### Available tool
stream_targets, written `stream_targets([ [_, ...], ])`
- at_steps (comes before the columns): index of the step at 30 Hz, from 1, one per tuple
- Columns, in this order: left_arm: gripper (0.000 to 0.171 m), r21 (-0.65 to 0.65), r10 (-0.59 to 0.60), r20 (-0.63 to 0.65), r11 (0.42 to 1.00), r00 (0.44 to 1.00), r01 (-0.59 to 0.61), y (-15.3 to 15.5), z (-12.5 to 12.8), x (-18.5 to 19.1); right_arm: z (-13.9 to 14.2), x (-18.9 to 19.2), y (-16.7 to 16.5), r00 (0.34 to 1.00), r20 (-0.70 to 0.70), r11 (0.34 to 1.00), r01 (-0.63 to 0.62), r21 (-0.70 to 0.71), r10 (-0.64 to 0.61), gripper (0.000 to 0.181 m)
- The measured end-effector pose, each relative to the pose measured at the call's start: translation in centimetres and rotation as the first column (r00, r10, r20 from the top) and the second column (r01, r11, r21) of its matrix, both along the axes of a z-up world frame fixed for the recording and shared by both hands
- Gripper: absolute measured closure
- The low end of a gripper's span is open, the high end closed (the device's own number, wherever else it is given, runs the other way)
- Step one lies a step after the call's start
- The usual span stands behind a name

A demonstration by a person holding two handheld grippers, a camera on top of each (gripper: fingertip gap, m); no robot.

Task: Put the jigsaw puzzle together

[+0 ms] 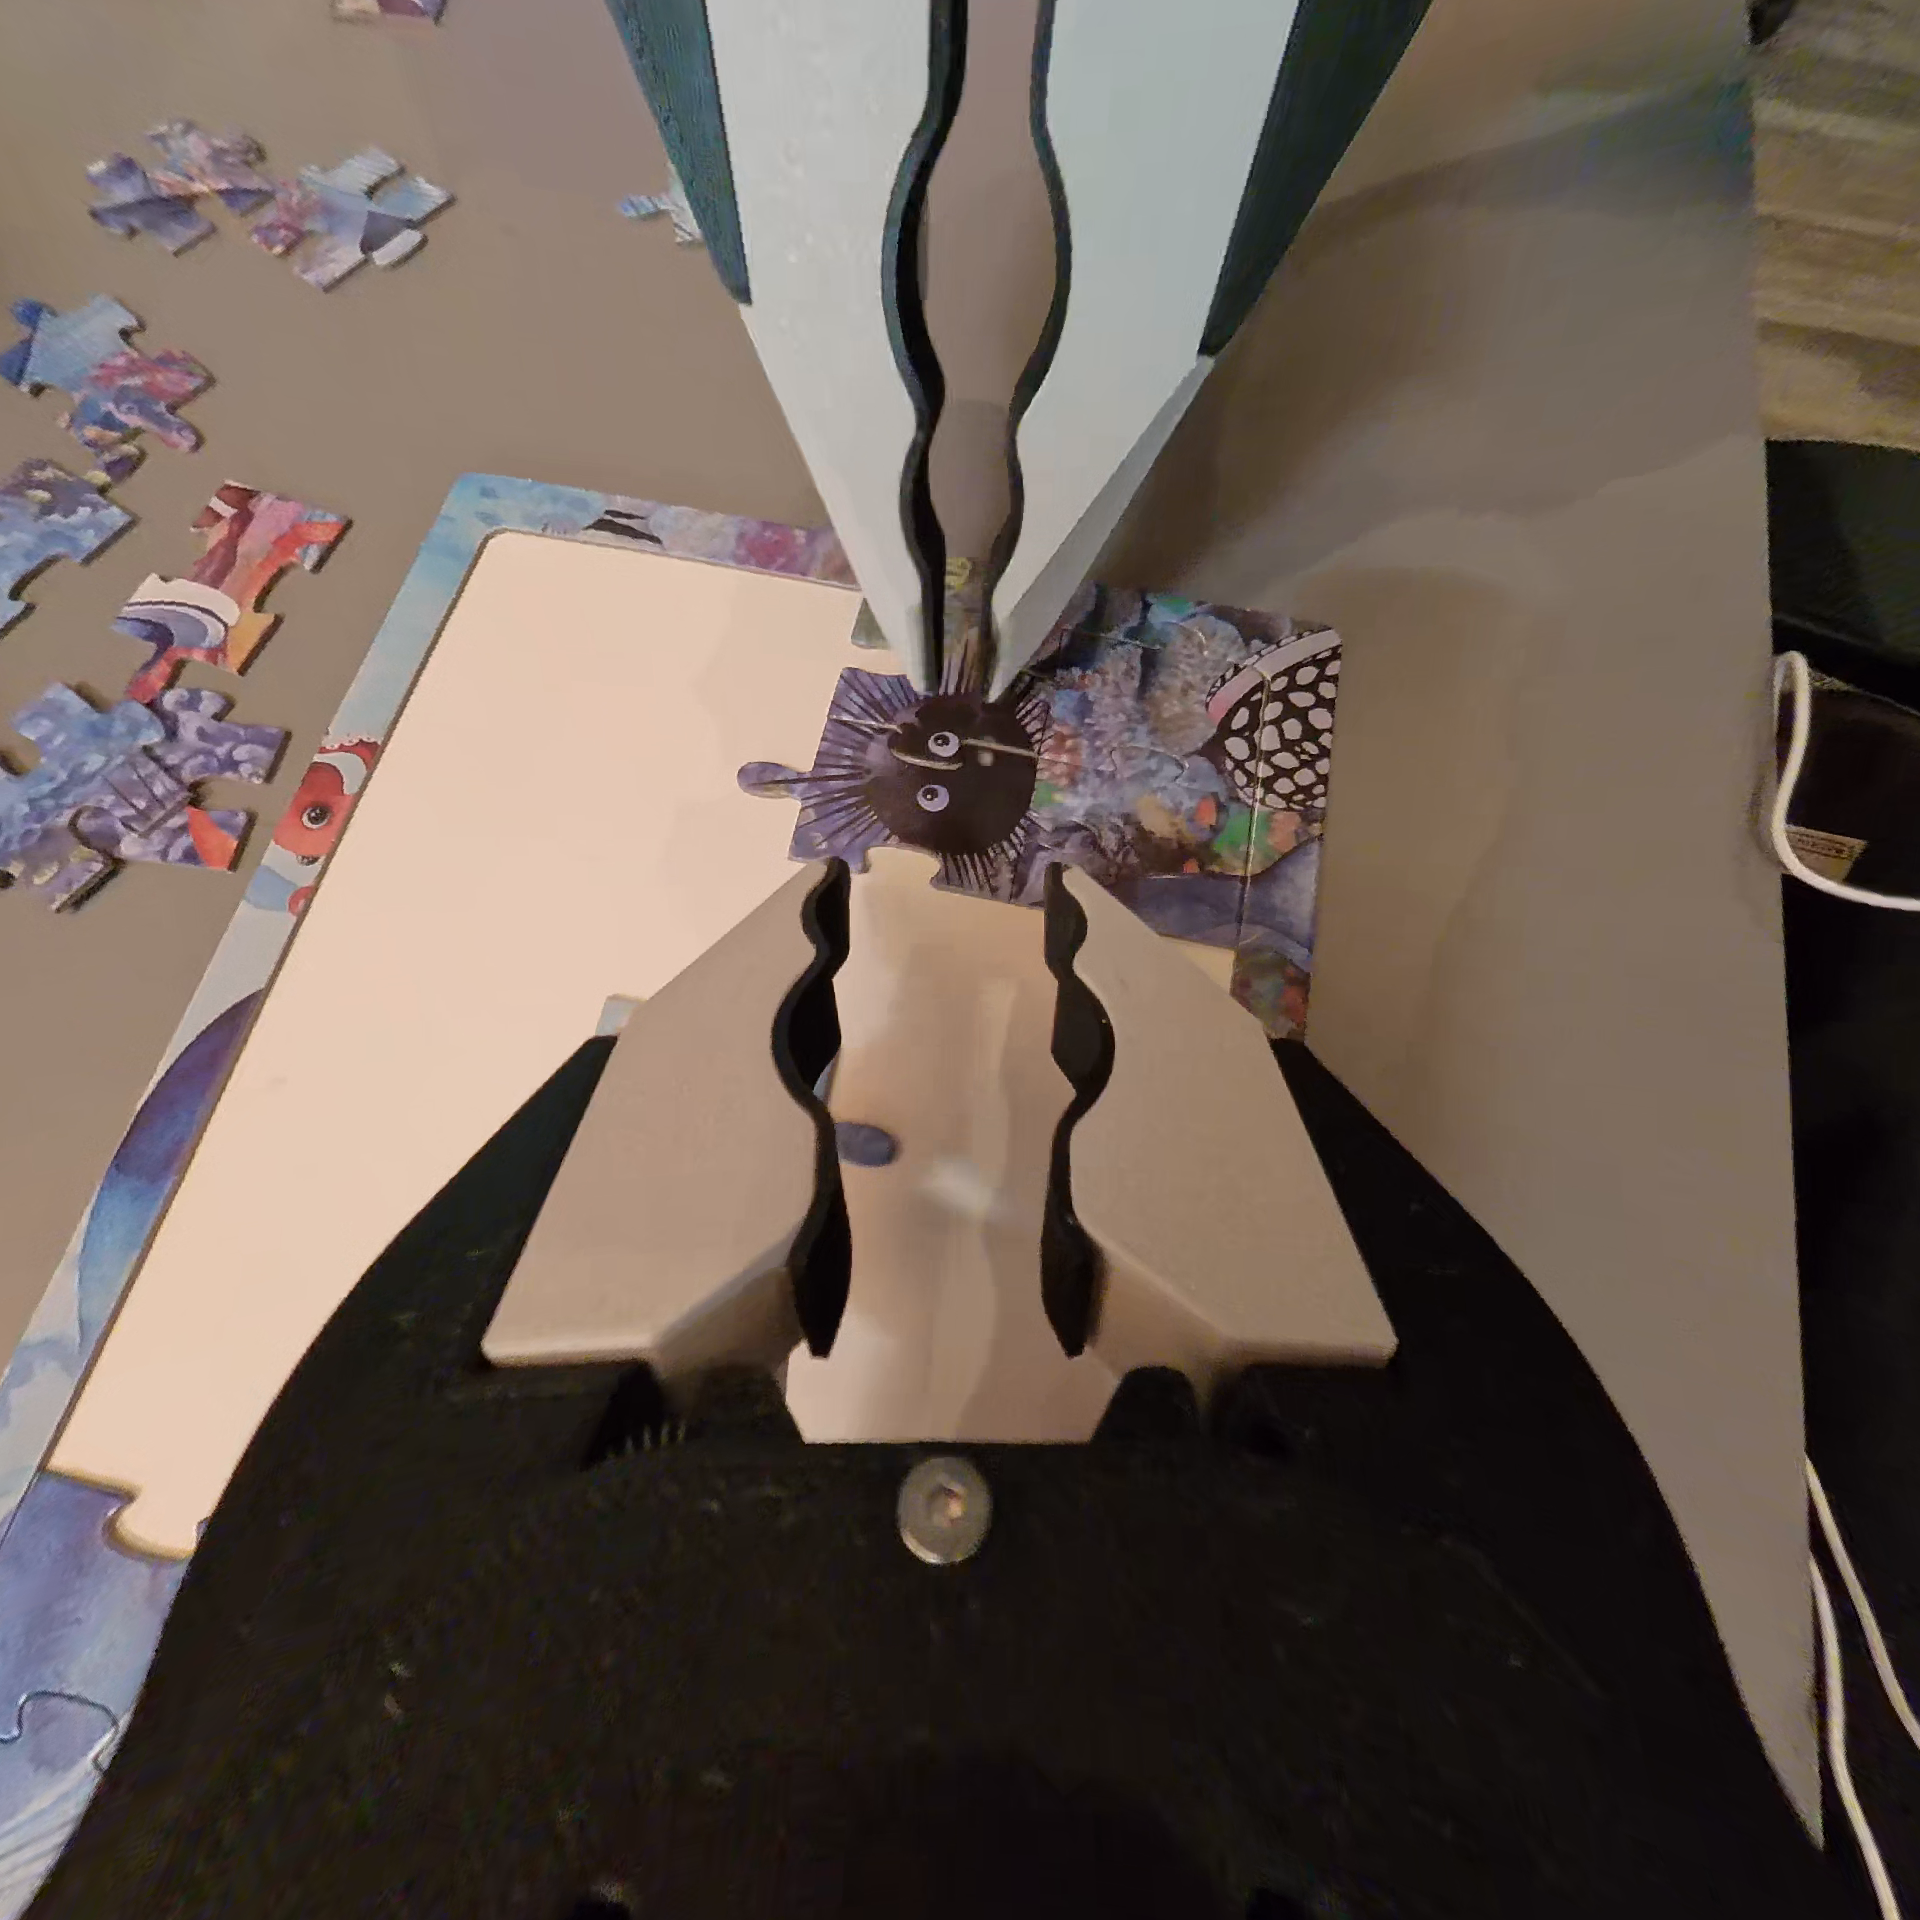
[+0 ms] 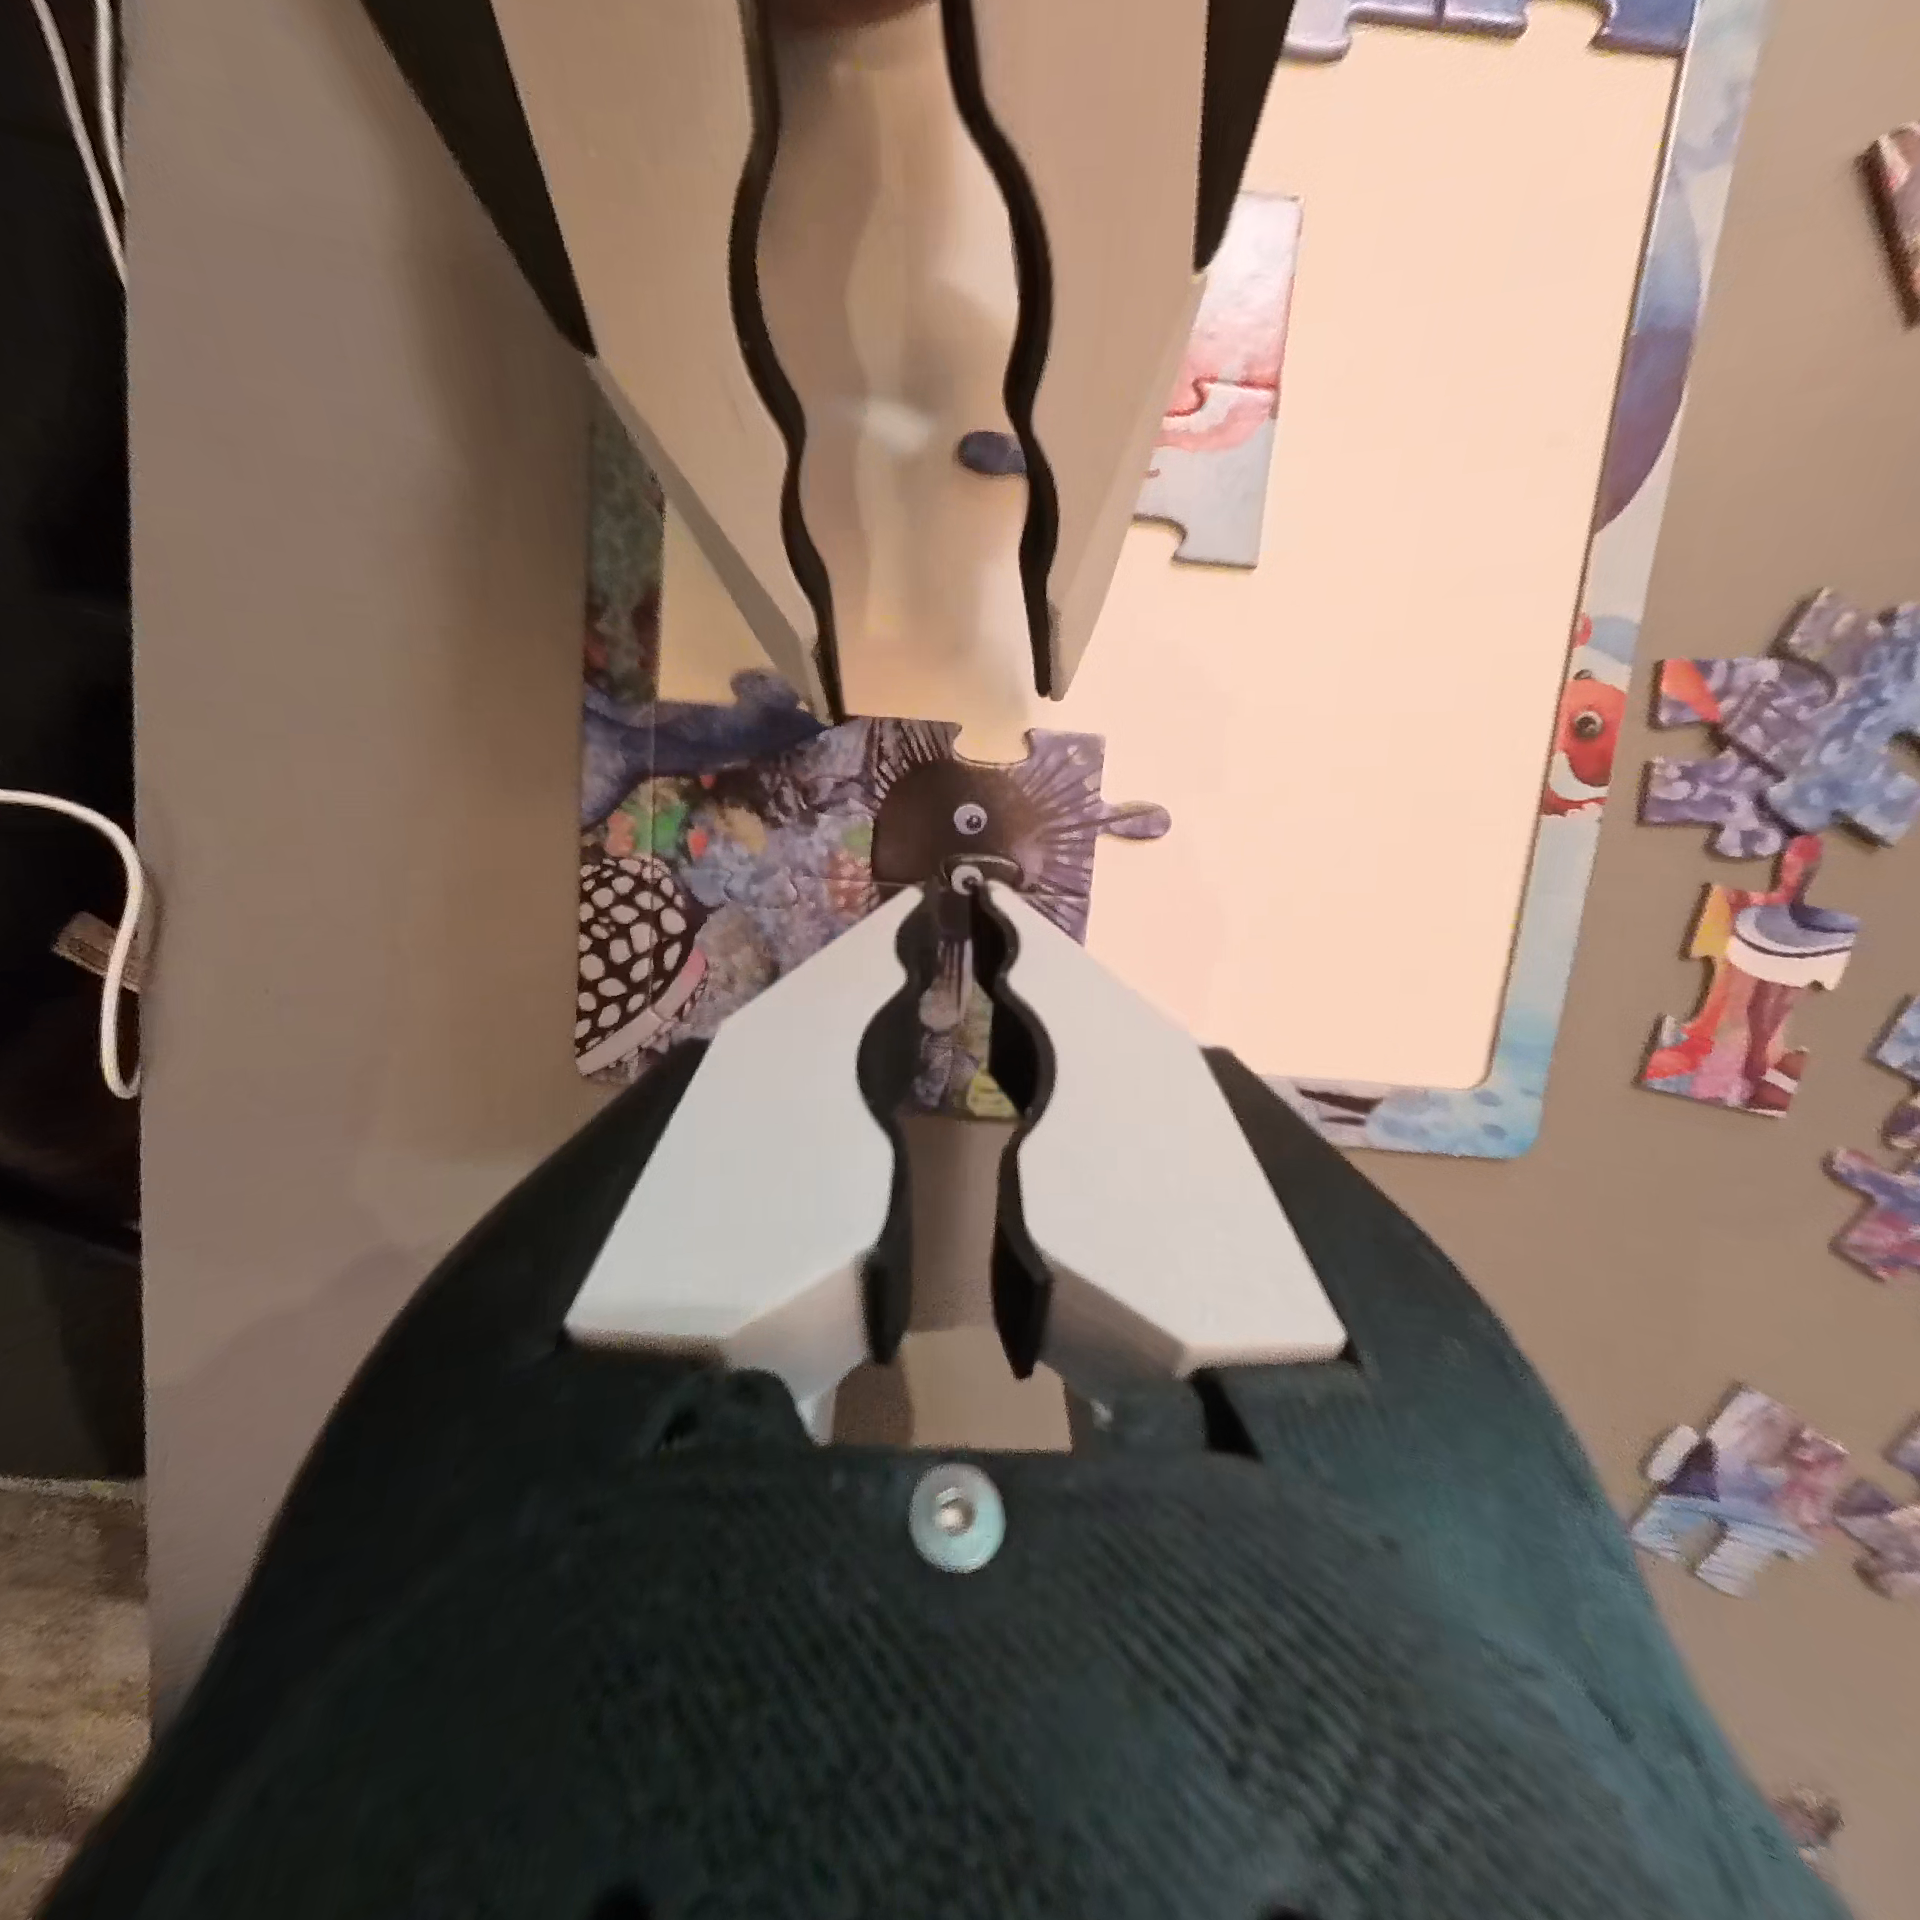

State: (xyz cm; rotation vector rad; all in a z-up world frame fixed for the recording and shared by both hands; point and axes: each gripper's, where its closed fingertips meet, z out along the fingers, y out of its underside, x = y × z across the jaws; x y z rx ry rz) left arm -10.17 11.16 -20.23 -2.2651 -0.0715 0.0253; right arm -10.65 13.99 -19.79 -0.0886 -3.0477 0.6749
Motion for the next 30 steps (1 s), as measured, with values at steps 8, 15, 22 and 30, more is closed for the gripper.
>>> stream_targets([
  [8, 0.134, -0.017, -0.011, 0.006, 1.000, 1.000, 0.011, 0.1, -0.3, 0.2, -0.6, 0.0, -0.5, 1.000, 0.007, 1.000, 0.020, -0.019, -0.020, 0.181],
  [15, 0.134, -0.028, -0.023, 0.000, 0.999, 1.000, 0.023, 0.1, -0.4, 0.3, -0.9, -0.5, -0.1, 0.999, 0.005, 0.999, 0.049, -0.019, -0.049, 0.181],
  [22, 0.133, -0.032, -0.033, 0.004, 0.999, 0.999, 0.033, 0.1, -0.5, 0.5, 2.4, -5.9, 1.7, 0.958, -0.168, 0.961, 0.197, -0.195, -0.230, 0.181],
  [30, 0.129, -0.071, -0.046, 0.013, 0.996, 0.999, 0.047, 0.1, -1.1, 0.6, 1.0, -3.5, 2.2, 0.981, 0.092, 0.896, 0.194, -0.400, -0.172, 0.181],
])
